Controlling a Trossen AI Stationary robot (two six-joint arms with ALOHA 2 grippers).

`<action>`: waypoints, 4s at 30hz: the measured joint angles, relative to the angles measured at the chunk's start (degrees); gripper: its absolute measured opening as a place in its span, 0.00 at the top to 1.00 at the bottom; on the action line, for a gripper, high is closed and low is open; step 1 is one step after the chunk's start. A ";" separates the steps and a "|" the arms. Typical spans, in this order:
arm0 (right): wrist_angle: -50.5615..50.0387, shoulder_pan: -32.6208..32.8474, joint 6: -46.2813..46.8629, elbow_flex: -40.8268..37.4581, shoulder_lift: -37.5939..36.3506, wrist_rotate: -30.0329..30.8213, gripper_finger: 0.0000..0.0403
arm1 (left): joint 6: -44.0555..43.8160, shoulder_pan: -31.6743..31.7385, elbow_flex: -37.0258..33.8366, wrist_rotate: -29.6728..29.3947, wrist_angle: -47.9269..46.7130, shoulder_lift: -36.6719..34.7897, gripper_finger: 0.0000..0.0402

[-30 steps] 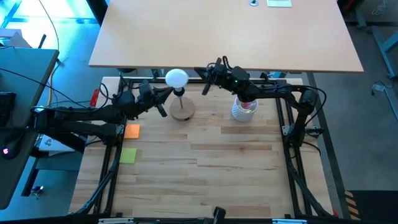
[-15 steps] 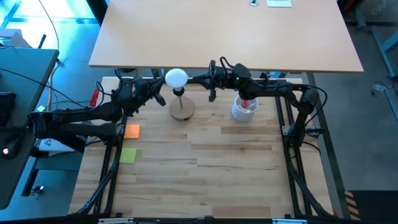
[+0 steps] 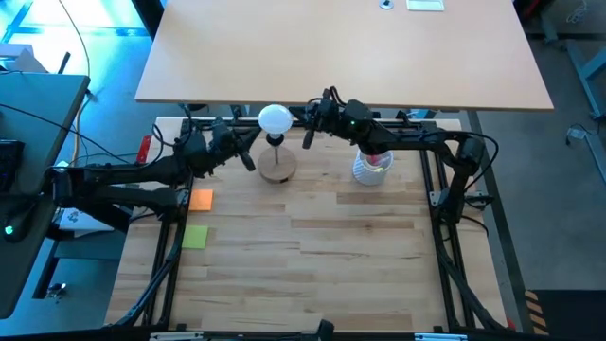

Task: Screw lightbulb
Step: Remove the lightbulb from the lamp

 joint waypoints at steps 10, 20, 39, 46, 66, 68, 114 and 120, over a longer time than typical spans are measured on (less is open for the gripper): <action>0.03 -0.22 0.43 0.00 -0.10 0.24 1.00 | 6.82 -5.56 0.00 -16.00 -1.63 -0.75 1.00; -0.09 0.40 -1.14 0.02 -1.09 -12.72 1.00 | 13.05 -2.15 0.02 -16.43 1.45 -0.88 1.00; -0.05 -0.84 1.07 0.02 -1.07 -5.02 1.00 | 7.87 -7.68 0.00 -12.08 3.92 -0.91 1.00; -0.92 -1.00 0.56 0.02 -1.42 -5.02 1.00 | 9.22 -7.83 0.02 -16.38 2.39 -0.95 1.00; -6.77 -1.26 -1.14 0.02 -2.62 -14.03 1.00 | 7.91 -7.35 0.02 -22.76 -4.21 -5.95 1.00; -5.51 -1.24 -0.29 0.02 -1.60 -13.69 1.00 | 7.00 -7.36 0.02 -19.09 -4.70 -5.57 1.00; 1.52 0.11 1.18 -0.04 -1.79 -15.83 1.00 | 4.68 -11.09 0.02 -29.51 -12.12 -9.12 1.00; 3.25 2.85 -0.51 0.05 -1.78 -17.49 1.00 | 7.51 -8.61 0.02 -34.12 -10.47 -9.17 1.00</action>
